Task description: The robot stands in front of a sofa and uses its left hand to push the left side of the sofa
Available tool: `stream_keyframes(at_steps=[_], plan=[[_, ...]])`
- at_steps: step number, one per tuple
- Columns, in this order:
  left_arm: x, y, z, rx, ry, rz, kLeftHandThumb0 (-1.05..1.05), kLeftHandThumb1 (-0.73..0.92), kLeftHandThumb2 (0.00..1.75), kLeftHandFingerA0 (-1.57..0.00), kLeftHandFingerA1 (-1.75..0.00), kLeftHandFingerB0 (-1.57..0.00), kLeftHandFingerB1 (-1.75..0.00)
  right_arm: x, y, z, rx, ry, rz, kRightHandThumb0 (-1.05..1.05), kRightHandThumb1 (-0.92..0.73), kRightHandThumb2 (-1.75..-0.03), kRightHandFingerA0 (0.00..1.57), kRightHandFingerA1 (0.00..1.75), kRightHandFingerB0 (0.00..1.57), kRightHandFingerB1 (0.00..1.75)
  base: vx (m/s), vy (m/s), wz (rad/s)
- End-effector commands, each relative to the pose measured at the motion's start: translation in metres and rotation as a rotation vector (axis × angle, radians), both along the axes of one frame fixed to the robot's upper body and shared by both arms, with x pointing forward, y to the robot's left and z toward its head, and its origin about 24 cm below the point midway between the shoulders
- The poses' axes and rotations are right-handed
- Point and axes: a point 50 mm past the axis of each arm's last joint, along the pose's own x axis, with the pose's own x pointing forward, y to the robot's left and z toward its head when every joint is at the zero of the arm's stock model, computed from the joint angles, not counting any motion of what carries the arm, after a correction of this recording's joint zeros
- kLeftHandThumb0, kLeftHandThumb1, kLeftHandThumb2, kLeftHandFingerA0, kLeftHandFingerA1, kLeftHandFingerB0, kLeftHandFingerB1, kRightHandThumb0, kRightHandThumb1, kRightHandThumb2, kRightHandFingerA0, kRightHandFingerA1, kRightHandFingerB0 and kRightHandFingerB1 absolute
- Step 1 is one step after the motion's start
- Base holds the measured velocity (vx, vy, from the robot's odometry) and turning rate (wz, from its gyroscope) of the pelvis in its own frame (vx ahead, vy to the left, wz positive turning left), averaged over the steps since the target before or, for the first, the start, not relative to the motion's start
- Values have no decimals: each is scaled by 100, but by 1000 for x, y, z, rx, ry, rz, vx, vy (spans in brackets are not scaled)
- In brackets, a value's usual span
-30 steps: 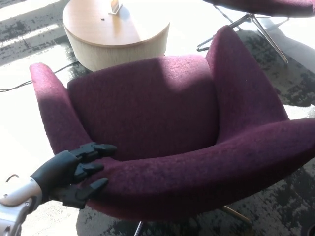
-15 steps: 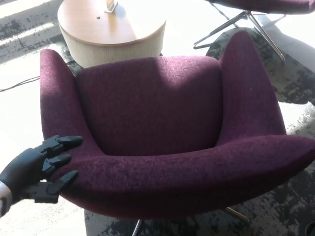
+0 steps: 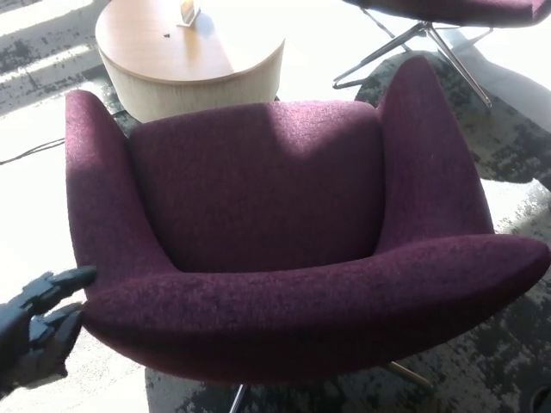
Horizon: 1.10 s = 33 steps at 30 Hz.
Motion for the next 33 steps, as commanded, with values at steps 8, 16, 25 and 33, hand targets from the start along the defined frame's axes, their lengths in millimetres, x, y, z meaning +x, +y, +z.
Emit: stream_keyframes(at_steps=[8,16,25,33], plan=[[-65,31,-27,-106,51,251,-80,92,74,-9,-43,-7,-31,-13,-3,-5,-22,36,-14,-65,-81,-64,81,59,68,42,0,0,2],[-109,18,-56,-124,212,261,-77,92,80,-9,-39,-7,-29,-26,-1,-9,6,62,-10,-65,-79,-64,81,56,66,41,0,0,0],[-127,-5,-81,-175,305,215,-74,92,75,-8,-38,-5,-30,-26,-3,-9,-12,72,-5,-64,-80,-64,81,56,69,42,0,0,0],[-139,-6,-92,-156,369,229,-73,92,79,-11,-42,-8,-29,-26,-3,-10,-2,72,-10,-64,-79,-65,81,59,71,43,0,0,0]])
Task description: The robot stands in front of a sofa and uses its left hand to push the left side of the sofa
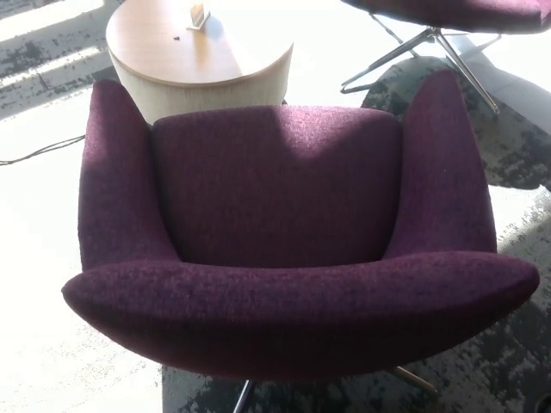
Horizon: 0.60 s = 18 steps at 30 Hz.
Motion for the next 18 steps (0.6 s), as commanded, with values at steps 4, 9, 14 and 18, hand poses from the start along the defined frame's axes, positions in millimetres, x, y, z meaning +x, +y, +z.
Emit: stream_keyframes(at_steps=[4,9,14,18], plan=[[0,5,-1,43,8,-29,-73,76,103,-6,-44,-1,-32,1,-4,0,-9,2,-7,-64,-79,-65,81,56,70,42,0,0,0],[-9,5,-4,35,20,-13,-72,92,77,-11,-41,-9,-29,-8,-4,-2,3,21,-14,-61,-79,-64,81,58,68,42,0,0,0],[-11,7,-4,31,24,-10,-69,92,75,-9,-40,-6,-29,-11,-4,-3,5,36,-4,-65,-79,-64,79,52,64,41,0,0,0],[-12,8,-4,43,31,-20,-73,92,79,-11,-42,-8,-28,-12,-4,-4,12,37,-21,-65,-77,-64,81,56,68,42,0,0,0]])
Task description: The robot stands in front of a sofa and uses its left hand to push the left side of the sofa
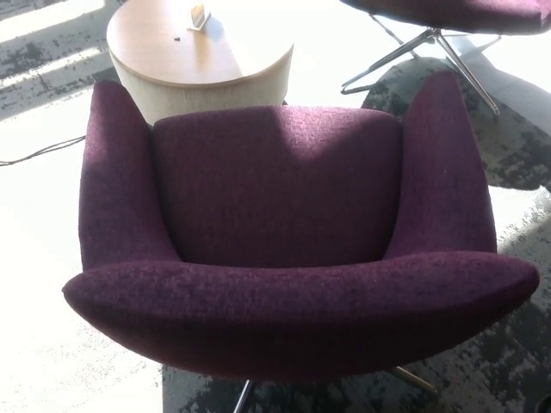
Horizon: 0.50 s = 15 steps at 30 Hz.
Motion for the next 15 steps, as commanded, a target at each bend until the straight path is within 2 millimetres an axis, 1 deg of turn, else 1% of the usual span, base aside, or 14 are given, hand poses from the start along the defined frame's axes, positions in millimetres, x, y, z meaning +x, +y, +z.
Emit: stream_keyframes(at_steps=[1,6,10,11,12,13,14,15], plan=[[0,9,4,38,-12,-20,-73,92,78,-11,-42,-8,-28,-5,-3,-2,2,17,-18,-64,-77,-64,81,56,67,41,0,0,0],[1,9,4,39,-9,-25,-73,92,79,-11,-42,-8,-29,-5,-3,-1,-11,16,-4,-64,-78,-64,80,55,64,41,0,0,0],[-2,8,3,37,-2,-24,-74,92,77,-12,-42,-8,-28,-8,-4,-2,-17,18,-7,-63,-77,-64,80,53,66,41,0,0,0],[-2,7,3,36,-3,-26,-73,92,77,-12,-42,-8,-29,-8,-4,-2,-14,15,-18,-62,-78,-64,82,57,68,42,0,0,0],[0,6,3,39,-8,-30,-73,92,77,-12,-42,-8,-29,-5,-5,-1,-16,8,-17,-62,-78,-64,82,57,68,42,0,0,0],[-4,4,2,37,-3,-30,-69,72,110,-4,-47,-6,-40,-9,-6,-1,-28,12,-7,-63,-79,-64,83,58,69,42,0,0,0],[-7,3,1,35,0,-30,-72,92,77,-13,-42,-8,-29,-13,-7,-2,-35,17,0,-64,-79,-64,82,58,70,42,0,0,0],[-9,3,1,34,2,-32,-72,92,77,-13,-42,-8,-29,-16,-8,-2,-38,22,4,-64,-79,-64,82,58,70,42,0,0,0]])
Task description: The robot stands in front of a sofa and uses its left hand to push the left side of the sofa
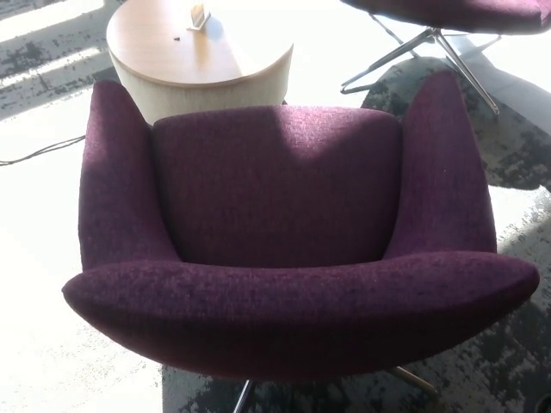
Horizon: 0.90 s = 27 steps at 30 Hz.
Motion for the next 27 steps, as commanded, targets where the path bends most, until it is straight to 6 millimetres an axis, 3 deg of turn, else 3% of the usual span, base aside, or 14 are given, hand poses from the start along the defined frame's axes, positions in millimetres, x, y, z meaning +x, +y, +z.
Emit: stream_keyframes(at_steps=[1,6,7,9,10,11,24,25,26,27], plan=[[-8,1,0,22,1,-22,-69,92,74,-12,-40,-8,-30,-10,-8,-1,-33,12,3,-64,-79,-64,81,57,69,41,0,0,0],[2,2,2,11,-11,-23,-68,92,74,-10,-40,-7,-29,0,-7,0,-19,0,-20,-63,-78,-64,81,54,65,42,0,0,0],[2,1,2,9,-9,-21,-72,92,75,-11,-42,-9,-29,0,-8,1,-34,-8,-2,-63,-79,-64,83,60,72,43,0,0,0],[1,1,2,14,-7,-26,-73,92,75,-11,-41,-9,-29,-2,-8,1,-33,-8,-4,-62,-78,-64,82,59,71,43,0,0,0],[2,1,2,22,-9,-34,-69,71,109,-3,-47,-7,-40,-3,-8,1,-30,-9,-4,-63,-79,-64,81,57,69,41,0,0,0],[3,0,2,29,-14,-38,-68,92,72,-13,-41,-9,-33,-3,-9,1,-34,-8,0,-63,-80,-64,82,57,68,41,0,0,0],[21,-3,4,19,-36,-54,-68,92,70,-13,-40,-9,-31,8,-11,5,-17,-41,-23,-64,-79,-64,84,56,68,41,0,0,0],[20,-3,4,20,-33,-54,-69,92,73,-17,-43,-6,-30,8,-11,5,-25,-46,-22,-62,-79,-64,85,62,71,43,0,0,0],[20,-3,4,20,-34,-53,-68,68,108,-7,-49,-4,-43,9,-10,5,-27,-50,-24,-62,-79,-64,86,62,71,43,0,0,0],[20,-4,4,21,-36,-54,-68,68,108,-7,-49,-4,-43,10,-11,5,-24,-52,-29,-62,-79,-64,86,62,71,43,0,0,0]])
